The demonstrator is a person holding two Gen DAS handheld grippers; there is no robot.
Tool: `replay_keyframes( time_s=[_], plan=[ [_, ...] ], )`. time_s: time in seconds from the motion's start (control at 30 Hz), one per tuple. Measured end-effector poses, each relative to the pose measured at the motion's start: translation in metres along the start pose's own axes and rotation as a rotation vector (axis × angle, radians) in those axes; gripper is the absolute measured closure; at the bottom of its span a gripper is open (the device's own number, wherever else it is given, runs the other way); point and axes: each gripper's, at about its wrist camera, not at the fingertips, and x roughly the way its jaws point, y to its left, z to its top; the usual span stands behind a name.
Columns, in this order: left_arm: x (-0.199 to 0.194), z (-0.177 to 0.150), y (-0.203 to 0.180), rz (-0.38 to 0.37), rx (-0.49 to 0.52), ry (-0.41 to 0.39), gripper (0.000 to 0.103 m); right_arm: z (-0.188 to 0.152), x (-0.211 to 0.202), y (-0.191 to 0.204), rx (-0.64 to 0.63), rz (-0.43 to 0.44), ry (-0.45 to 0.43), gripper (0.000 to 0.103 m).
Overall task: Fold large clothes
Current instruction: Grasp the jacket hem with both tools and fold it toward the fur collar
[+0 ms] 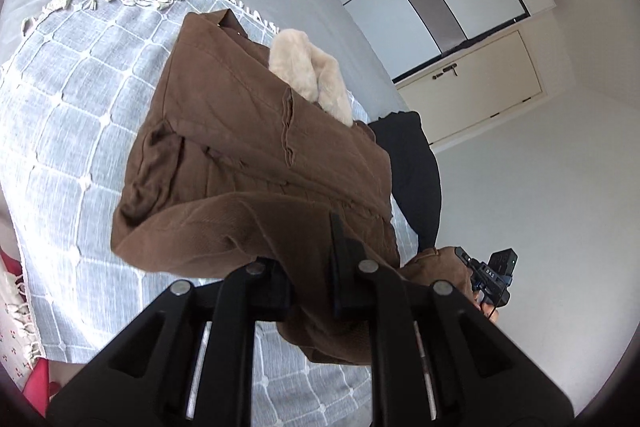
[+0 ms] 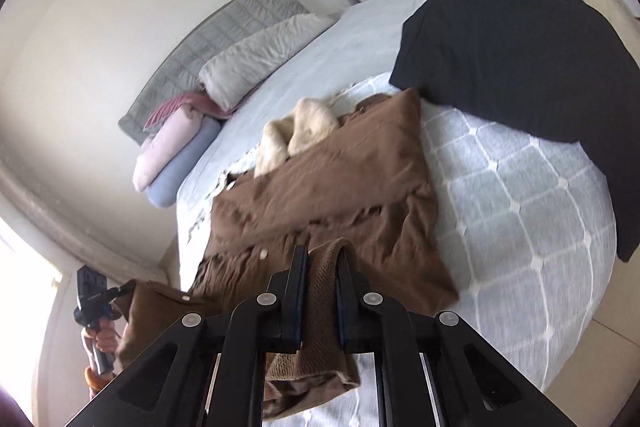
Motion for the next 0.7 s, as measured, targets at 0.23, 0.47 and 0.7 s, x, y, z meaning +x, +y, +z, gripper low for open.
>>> replay_keyframes(
  time_s=[0.23, 0.47, 0.7],
  plan=[
    [0.044, 0.054, 0.045, 0.002, -0.126, -0.006, 0.084, 0.043, 0.06, -0.038, 0.087, -0.067, 0.016, 0.092],
    [0.122, 0.085, 0.092, 0.087, -0.246, 0.085, 0.08, 0.064, 0.136, -0.078, 0.168, -0.127, 0.078, 0.092],
    [0.14, 0.095, 0.122, -0.026, -0.394, 0.149, 0.065, 0.061, 0.166, -0.113, 0.297, -0.07, 0.109, 0.087]
  ],
)
